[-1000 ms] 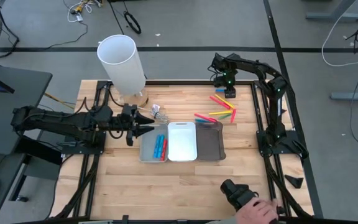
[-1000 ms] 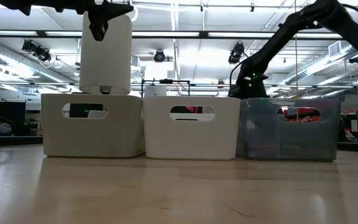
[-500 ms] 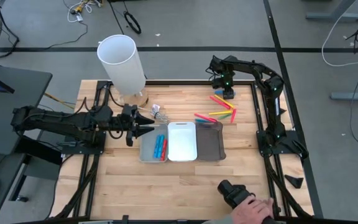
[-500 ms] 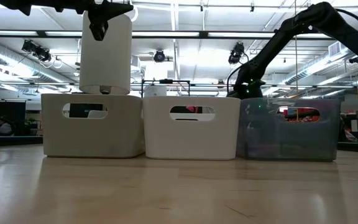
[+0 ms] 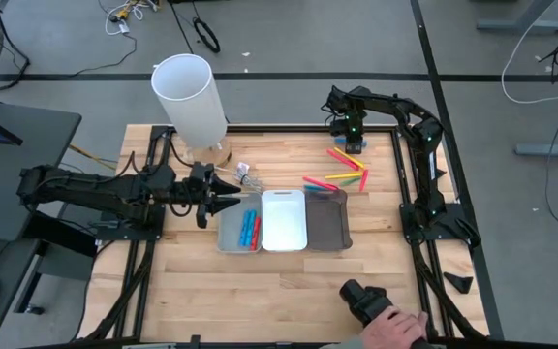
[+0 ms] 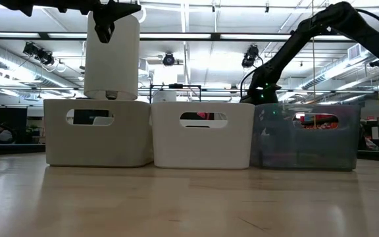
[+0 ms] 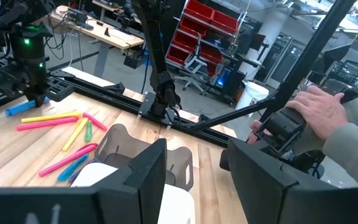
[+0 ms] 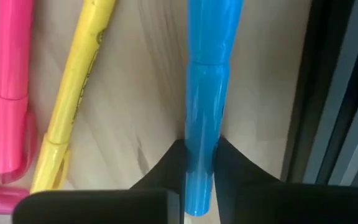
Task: Pick & Place Markers
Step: Put the blue marker into the gray bin
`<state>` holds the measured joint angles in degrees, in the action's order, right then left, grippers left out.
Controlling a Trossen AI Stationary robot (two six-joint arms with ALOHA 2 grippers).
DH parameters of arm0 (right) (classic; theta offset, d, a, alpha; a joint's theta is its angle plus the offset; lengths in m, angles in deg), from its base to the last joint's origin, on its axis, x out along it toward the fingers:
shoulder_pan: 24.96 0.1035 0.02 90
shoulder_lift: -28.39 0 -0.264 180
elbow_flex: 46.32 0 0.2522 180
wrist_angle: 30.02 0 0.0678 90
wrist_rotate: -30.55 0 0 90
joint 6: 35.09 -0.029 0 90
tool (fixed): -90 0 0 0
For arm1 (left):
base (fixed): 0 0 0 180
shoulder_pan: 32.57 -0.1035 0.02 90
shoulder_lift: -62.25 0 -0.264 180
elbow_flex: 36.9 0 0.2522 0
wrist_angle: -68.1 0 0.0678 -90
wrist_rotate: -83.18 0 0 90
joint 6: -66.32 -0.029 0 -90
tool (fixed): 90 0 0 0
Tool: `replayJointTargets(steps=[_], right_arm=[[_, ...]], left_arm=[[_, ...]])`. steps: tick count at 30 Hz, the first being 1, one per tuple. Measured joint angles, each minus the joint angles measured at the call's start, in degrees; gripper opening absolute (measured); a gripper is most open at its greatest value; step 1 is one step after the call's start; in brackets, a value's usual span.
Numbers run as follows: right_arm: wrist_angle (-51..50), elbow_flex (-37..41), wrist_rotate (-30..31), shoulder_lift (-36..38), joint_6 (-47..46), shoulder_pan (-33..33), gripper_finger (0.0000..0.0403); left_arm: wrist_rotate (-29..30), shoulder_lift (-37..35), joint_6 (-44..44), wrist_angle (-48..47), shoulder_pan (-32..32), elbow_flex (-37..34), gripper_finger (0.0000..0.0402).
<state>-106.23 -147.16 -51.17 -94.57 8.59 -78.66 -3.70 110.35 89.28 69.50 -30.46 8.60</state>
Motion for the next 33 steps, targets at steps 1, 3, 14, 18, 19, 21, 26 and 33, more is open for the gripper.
replayJointTargets(steps=[1, 3, 14, 18, 19, 21, 26, 33], right_arm=[[0.0, 0.0, -0.1, 0.1, -0.3, 0.0, 0.0041], [0.1, 0.2, -0.4, 0.6, -0.7, 0.0, 0.0042], [-0.3, 0.3, -3.7, 8.8, -2.8, 0.3, 0.0048], [-0.4, 0.2, -3.8, 12.5, -5.6, 1.0, 0.0048], [-0.4, 0.2, -3.8, 13.7, -6.5, 1.1, 0.0048], [-0.4, 0.2, -3.9, 16.2, -9.0, 1.4, 0.0048], [0.2, 0.2, -6.4, 21.6, -15.0, 1.4, 0.0048], [3.1, 0.2, -8.9, 28.8, -24.3, 1.7, 0.0048]], left_arm=[[0.0, 0.0, 0.0, 0.0, 0.0, 0.0, 0.0177], [0.0, 0.0, 0.0, 0.0, 0.0, 0.0, 0.0177], [0.0, 0.0, 0.0, 0.0, 0.0, 0.0, 0.0177], [0.0, 0.0, 0.0, 0.0, 0.0, 0.0, 0.0177], [0.0, 0.0, 0.0, 0.0, 0.0, 0.0, 0.0177], [0.0, 0.0, 0.0, 0.0, 0.0, 0.0, 0.0177], [0.0, 0.0, 0.0, 0.0, 0.0, 0.0, 0.0177], [0.0, 0.0, 0.0, 0.0, 0.0, 0.0, 0.0177]])
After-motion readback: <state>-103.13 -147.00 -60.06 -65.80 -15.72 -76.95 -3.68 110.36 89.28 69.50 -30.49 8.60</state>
